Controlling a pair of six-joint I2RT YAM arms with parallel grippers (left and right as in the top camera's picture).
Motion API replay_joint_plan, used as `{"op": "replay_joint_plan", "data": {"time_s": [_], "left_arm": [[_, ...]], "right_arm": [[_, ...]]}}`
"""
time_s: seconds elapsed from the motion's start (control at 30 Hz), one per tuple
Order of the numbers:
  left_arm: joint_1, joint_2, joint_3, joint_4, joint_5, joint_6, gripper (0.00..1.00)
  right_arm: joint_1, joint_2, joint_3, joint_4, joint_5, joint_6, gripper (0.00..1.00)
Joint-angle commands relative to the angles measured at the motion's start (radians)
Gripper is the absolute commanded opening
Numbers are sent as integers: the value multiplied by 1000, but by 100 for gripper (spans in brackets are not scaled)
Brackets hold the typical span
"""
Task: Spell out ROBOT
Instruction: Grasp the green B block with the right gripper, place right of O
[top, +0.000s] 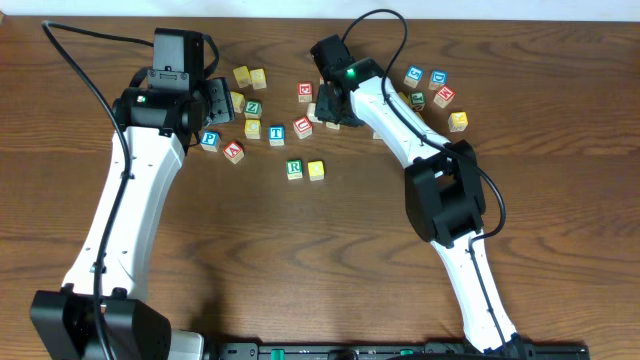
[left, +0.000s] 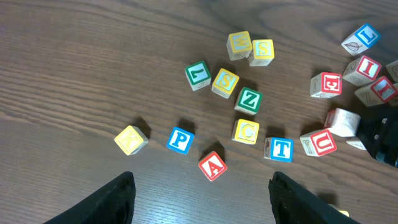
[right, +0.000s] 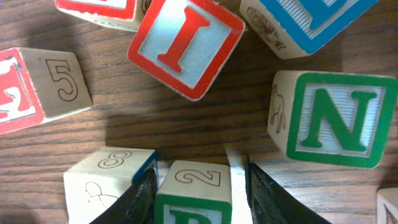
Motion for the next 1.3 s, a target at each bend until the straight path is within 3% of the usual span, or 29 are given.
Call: {"op": "replay_joint_plan", "data": {"time_s": [0.0,0.17,0.27,0.33,0.57,0.83,1.27], "left_arm": [[5,6,11,-2,-13,13,68],[5,6,11,-2,-13,13,69],[5,6,11,-2,-13,13,69],[5,6,11,-2,-13,13,68],[5,6,11,-2,-13,13,68],[5,6,10,0,-13,13,68],[5,6,10,-1,-13,13,69]], "right_arm": [[-5,12,-6,-1,12,9,41],[-10,12,-6,-18,12,3,38],[-18,6,-3,-35,8,-24,27],[-21,-7,-3,-43,7,-48,25],[-21,-105,-2,-123,-38,-138,25],[15,-158,-29,-387,-97,-230,22],[100,-158,-255,-193,-89,-219,25]]}}
